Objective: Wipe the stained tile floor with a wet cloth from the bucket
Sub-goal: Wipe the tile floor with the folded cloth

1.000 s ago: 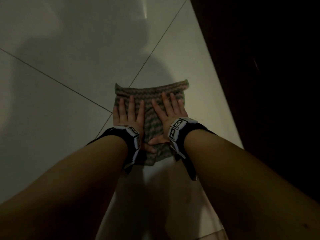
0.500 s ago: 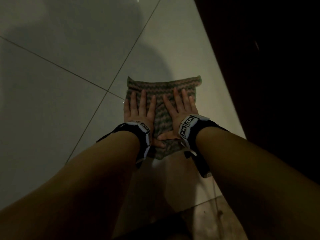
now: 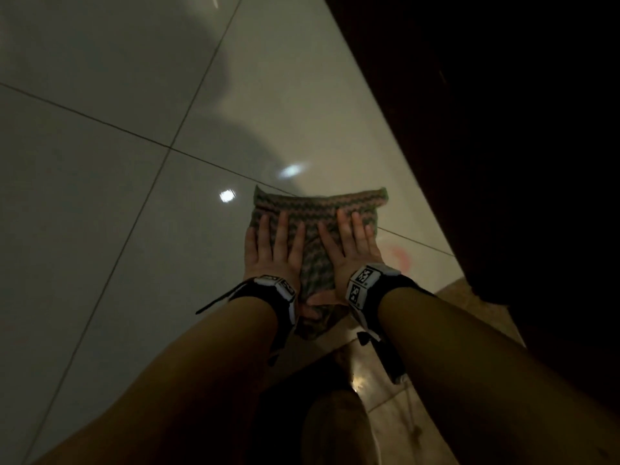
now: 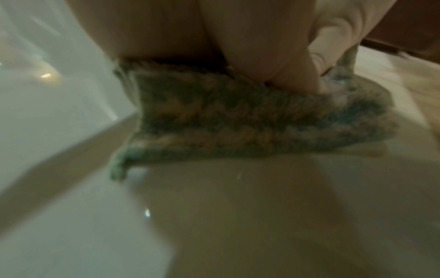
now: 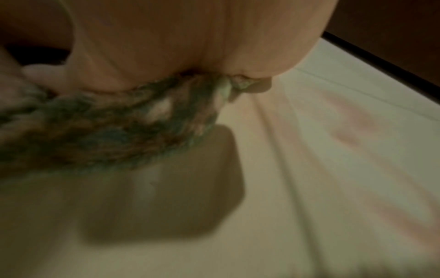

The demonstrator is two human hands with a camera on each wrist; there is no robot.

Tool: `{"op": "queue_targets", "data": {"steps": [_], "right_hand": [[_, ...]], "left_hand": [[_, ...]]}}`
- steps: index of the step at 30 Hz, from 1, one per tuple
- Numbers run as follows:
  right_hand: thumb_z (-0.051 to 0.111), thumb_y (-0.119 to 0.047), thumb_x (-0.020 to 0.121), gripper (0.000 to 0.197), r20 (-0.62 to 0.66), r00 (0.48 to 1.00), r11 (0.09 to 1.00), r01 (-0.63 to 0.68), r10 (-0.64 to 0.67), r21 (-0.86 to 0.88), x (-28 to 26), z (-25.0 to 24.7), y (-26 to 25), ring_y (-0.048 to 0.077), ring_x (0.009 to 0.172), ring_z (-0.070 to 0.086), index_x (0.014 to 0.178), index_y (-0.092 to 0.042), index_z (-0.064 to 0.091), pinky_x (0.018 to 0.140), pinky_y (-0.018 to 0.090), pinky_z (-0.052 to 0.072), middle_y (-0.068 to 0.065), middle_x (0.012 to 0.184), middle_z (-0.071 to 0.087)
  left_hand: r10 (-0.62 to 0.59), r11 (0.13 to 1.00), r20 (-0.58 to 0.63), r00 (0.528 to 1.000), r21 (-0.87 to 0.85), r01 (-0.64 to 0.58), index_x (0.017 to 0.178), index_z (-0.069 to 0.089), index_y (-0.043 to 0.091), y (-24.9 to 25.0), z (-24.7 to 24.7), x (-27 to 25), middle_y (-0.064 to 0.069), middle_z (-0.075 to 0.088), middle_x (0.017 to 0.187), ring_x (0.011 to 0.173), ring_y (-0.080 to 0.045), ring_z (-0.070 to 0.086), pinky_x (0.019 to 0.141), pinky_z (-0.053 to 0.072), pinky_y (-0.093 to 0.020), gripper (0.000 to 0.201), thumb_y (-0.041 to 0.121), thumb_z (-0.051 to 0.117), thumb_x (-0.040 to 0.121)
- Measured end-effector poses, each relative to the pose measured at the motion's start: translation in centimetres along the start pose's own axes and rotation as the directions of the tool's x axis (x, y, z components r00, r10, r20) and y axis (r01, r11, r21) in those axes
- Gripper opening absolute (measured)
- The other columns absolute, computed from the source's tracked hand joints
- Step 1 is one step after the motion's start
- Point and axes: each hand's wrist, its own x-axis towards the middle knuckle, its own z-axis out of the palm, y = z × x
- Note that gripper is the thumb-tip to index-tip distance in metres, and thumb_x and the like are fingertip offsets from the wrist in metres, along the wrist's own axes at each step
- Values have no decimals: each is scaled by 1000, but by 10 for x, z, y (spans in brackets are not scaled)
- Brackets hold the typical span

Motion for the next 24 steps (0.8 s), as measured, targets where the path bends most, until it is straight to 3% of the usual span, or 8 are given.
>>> {"op": "queue_targets", "data": {"steps": [7, 9, 13, 15, 18, 24], "right_hand": [[53, -82, 61, 129, 52, 997, 998, -50, 48, 39, -31, 32, -1, 35, 140, -32, 144, -26, -29, 113, 43, -20, 7, 143, -46], [53, -81, 62, 129, 61, 997, 997, -59, 55, 52, -38, 40, -3, 35, 140, -33, 144, -26, -29, 113, 43, -20, 4, 135, -49], [52, -81, 63, 127, 84, 994, 996, -75, 72, 43, -47, 51, -5, 35, 139, -33, 145, -26, -28, 114, 46, -19, 7, 138, -49], [53, -79, 65, 125, 108, 991, 996, -82, 78, 35, -48, 48, -6, 36, 140, -31, 145, -26, -27, 115, 47, -16, 7, 144, -45], [52, -77, 70, 118, 138, 987, 996, -87, 84, 19, -49, 35, -4, 36, 143, -24, 147, -28, -22, 117, 48, -10, 11, 154, -32], [50, -72, 76, 107, 144, 983, 990, -101, 115, -96, -68, -13, 13, 35, 146, -13, 150, -28, -14, 120, 44, -1, 12, 157, -24]], "left_hand": [[59, 998, 28, 998, 35, -60, 145, -31, 14, 19, 19, -24, -16, -40, 149, 142, -44, -26, 110, -22, -55, 131, 86, 45, 65], [78, 995, 47, 996, 64, -81, 145, -31, 13, 21, 22, -29, -19, -36, 152, 142, -44, -28, 110, -23, -55, 133, 86, 45, 65], [113, 985, 82, 990, 120, -122, 136, -40, 11, 19, 29, -31, -19, -36, 152, 141, -44, -29, 106, -28, -52, 141, 84, 55, 61], [141, 977, 105, 984, 145, -155, 142, -35, 12, 14, 24, -33, -18, -35, 153, 142, -43, -27, 110, -24, -52, 139, 80, 58, 65], [198, 971, 122, 973, 114, -212, 150, -22, 13, 6, 10, -38, -16, -29, 157, 146, -38, -22, 118, -13, -48, 111, 72, 43, 82], [206, 972, 61, 977, 108, -211, 152, -16, 10, -8, -15, -51, -13, -22, 159, 148, -32, -18, 120, -11, -42, 112, 68, 50, 82]]}}
